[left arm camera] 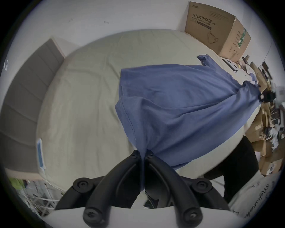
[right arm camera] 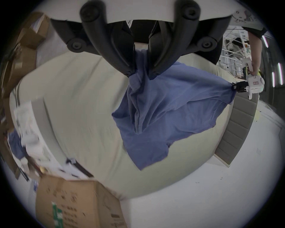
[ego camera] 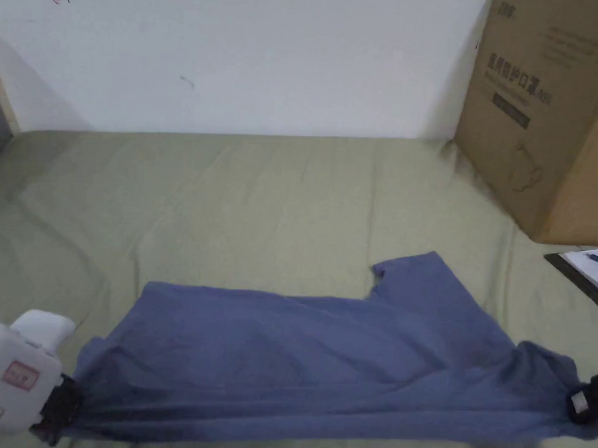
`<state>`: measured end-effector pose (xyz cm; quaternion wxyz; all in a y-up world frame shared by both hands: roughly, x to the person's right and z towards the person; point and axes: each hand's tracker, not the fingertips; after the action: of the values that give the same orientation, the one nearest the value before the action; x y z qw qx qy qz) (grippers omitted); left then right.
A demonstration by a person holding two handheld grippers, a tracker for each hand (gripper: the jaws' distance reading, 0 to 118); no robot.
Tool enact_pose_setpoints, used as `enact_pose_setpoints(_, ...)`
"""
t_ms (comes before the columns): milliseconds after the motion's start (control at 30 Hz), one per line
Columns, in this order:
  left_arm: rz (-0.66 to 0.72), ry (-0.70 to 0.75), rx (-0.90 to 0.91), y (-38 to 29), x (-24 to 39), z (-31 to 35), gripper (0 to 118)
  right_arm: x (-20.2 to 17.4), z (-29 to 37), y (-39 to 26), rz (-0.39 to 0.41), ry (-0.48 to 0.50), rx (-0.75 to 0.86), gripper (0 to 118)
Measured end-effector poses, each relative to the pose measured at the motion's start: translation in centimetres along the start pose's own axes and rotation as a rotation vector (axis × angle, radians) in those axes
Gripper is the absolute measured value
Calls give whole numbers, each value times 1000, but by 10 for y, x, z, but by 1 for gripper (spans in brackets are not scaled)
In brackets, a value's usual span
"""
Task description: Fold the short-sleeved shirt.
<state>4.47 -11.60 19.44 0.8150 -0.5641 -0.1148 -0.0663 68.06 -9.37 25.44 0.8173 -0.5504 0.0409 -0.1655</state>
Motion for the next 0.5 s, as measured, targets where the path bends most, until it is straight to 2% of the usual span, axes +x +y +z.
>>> enact_pose_setpoints(133,67,-69,-32,-48,3,-37,2,36,-45,-52,-112,-19,-107,16)
enact_pose_setpoints(233,146,-58,-21,-68,-2,-70,5,51,-87,-78,-197,-46,-130,16)
enact_pose_setpoints(300,207,-67,8,-72,-6,-75,25,52,-92,-84,-225,-34,-80,19)
enact_pose_setpoints(333,226,-57,20,-71,-6,-71,42,51,-89,-84,-237,-41,-46,33)
enact_pose_setpoints(367,237,-39,35,-71,-8,-66,79,49,-85,-84,-251,-57,-27,70)
enact_pose_setpoints(400,249,14,47,-69,-8,-60,105,48,-81,-84,-254,-102,0,100)
enact_pose_setpoints(500,264,134,141,-62,-15,-30,117,47,-58,-76,-170,-295,33,112)
